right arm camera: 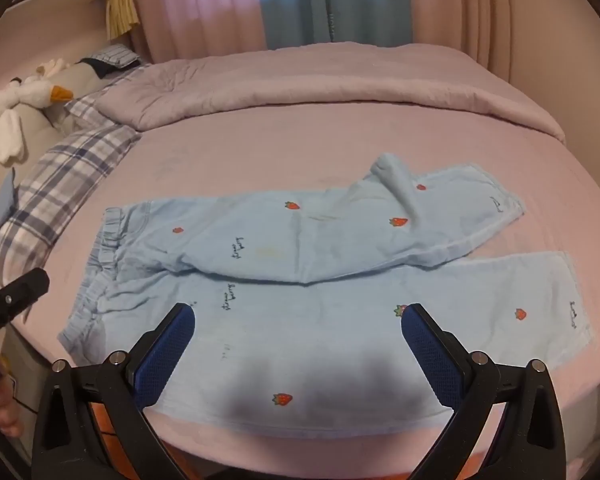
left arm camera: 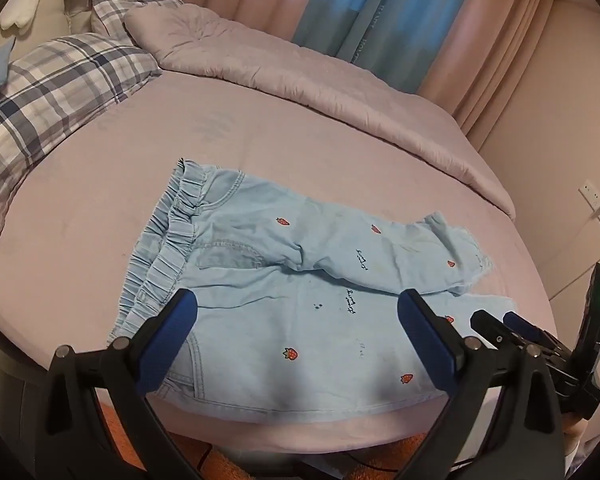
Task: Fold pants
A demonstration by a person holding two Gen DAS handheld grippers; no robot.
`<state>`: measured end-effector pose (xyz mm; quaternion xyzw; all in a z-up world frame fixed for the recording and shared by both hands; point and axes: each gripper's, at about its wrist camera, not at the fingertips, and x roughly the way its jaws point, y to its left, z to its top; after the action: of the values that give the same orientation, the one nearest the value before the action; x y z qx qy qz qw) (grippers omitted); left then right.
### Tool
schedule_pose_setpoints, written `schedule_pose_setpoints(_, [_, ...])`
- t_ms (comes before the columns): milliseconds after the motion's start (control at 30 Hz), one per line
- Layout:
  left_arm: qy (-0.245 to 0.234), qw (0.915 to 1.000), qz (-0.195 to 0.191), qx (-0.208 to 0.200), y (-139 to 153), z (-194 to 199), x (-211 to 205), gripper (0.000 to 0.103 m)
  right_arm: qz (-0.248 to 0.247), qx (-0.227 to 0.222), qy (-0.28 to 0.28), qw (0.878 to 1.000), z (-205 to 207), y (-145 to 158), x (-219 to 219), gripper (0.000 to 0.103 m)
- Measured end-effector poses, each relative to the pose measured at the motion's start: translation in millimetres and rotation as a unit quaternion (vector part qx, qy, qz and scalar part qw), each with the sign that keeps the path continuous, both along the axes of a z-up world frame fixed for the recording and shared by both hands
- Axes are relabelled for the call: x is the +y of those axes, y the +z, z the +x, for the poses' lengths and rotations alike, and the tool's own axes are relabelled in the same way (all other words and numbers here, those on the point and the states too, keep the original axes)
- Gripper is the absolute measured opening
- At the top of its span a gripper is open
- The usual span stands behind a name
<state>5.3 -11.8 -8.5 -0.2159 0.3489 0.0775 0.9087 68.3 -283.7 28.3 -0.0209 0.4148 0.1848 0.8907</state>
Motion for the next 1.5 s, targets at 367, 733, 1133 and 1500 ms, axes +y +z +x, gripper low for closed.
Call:
schedule_pose_setpoints(367, [-0.012,0.9997,0.003,0.020,1.9,5.1,-2.2,0.099,-0.003,-0.006,-0.017,1.000,-2.4,-2.2,-10.0,0.103])
schedule_pose_setpoints(733, [-0.017,0.9993,0.009,0.031,1.1,6.6,-4.4,0.097,-0.038,-0.021,-0.026,0.999,-2.2,-0.8,-15.1,0.103])
schedule_pose_setpoints(1133, [-0.030,0.9990,0.004,0.034,-2.4,9.5,-9.4,0.096,-0.015,-0.023,-0.023,0.999,-3.6,-2.3,-16.6,0.103])
schedule_pose_setpoints(1500, [-0.034,0.9988,0.004,0.034,-3.5,10.4,-10.5,0.096,0.002,-0.032,-0.028,0.999,-4.4,-3.4,-20.8,0.103])
